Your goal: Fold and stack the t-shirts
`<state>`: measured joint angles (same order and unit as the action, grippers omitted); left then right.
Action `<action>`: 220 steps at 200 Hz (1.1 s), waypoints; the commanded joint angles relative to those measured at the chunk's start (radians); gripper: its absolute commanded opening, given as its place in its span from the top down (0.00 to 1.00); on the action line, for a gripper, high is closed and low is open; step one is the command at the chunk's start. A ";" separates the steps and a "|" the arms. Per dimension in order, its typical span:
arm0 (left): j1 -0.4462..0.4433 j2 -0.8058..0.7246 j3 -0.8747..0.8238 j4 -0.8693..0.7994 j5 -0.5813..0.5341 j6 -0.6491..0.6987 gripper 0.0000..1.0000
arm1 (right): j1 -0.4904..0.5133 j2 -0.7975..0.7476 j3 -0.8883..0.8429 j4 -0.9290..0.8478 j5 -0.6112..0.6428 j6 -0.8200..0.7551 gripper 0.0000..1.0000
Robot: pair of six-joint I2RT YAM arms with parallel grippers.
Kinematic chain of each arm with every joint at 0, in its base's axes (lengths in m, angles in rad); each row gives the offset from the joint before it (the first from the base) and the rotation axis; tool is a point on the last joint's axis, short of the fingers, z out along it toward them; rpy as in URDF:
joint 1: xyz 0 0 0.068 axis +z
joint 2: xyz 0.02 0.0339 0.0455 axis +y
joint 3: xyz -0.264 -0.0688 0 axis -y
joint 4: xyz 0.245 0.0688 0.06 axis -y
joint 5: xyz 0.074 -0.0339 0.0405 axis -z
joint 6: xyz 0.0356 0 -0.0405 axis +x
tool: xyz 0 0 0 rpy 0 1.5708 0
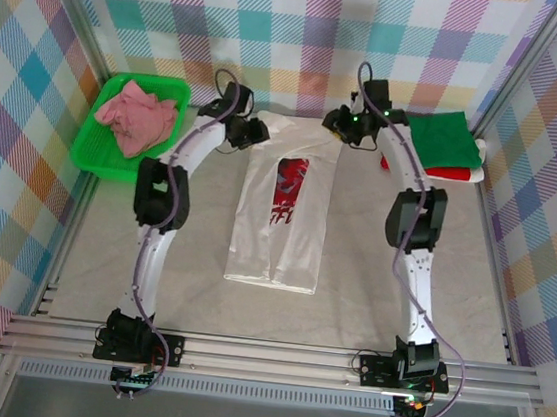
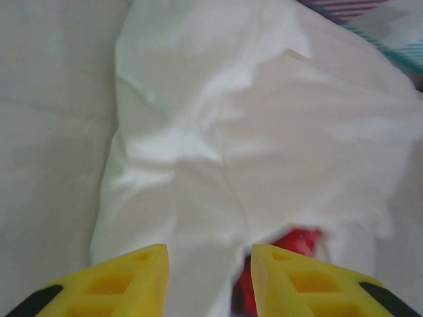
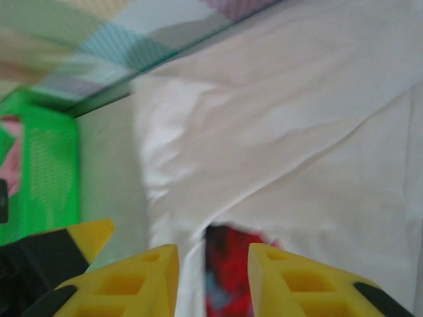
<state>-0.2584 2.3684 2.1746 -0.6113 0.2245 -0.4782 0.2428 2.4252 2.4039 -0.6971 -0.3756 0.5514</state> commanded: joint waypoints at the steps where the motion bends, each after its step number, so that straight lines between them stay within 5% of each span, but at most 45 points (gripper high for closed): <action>1: 0.004 -0.358 -0.307 0.117 -0.027 0.000 0.60 | 0.054 -0.329 -0.325 0.039 0.012 -0.100 0.62; 35: -0.019 -0.765 -0.896 0.250 0.014 0.016 0.58 | 0.100 -0.822 -1.123 0.370 -0.003 -0.003 0.57; 85: -0.031 -1.086 -1.374 0.157 0.262 0.064 0.49 | 0.189 -1.271 -1.787 0.525 -0.085 0.177 0.51; 140: -0.146 -1.025 -1.569 0.269 0.305 -0.031 0.49 | 0.236 -1.285 -1.956 0.598 -0.081 0.270 0.52; 220: -0.165 -0.998 -1.562 0.171 0.226 -0.005 0.57 | 0.283 -1.133 -1.962 0.717 -0.107 0.275 0.55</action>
<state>-0.4080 1.3697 0.6079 -0.3737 0.4816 -0.4896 0.5190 1.2720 0.4522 -0.0505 -0.4484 0.8124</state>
